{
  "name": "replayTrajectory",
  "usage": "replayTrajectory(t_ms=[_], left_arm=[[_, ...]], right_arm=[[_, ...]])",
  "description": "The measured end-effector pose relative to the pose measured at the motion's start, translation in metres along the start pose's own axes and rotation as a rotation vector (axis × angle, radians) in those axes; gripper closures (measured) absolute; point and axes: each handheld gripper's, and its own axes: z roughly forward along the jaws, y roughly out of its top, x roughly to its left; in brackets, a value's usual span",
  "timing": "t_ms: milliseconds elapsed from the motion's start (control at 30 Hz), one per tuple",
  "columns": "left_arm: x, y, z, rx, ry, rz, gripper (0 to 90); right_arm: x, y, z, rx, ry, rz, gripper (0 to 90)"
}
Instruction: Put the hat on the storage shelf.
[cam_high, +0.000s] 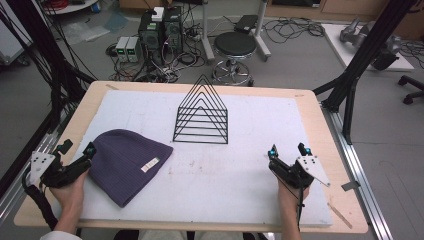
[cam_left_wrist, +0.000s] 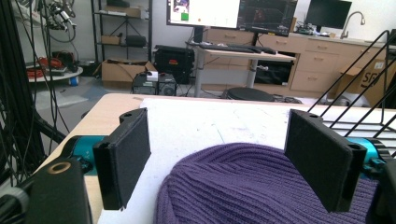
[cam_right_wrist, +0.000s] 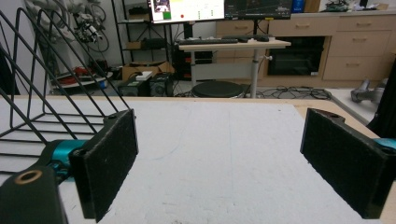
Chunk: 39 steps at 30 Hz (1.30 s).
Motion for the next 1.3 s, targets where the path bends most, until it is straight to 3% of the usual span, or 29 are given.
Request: replayTrajectory(t_ms=[567,1033,1300], left_arm=[[0.0012,-0.0001,0.0001,-0.002,-0.009,-0.018,22.3],[0.0062,0.0028,-0.0029,-0.008,0.007,-0.047,21.3],[0.0036,0.0060,-0.0021,0.004,-0.012,-0.038,19.8]], right_arm=[[-0.0002,0.0002,-0.0006,0.000,-0.004,-0.002,10.4],[-0.0014,0.0004,-0.0017,-0.005,-0.012,0.010,10.4],[-0.0020,0.0006,-0.0023,-0.010,-0.013,0.014,10.4]])
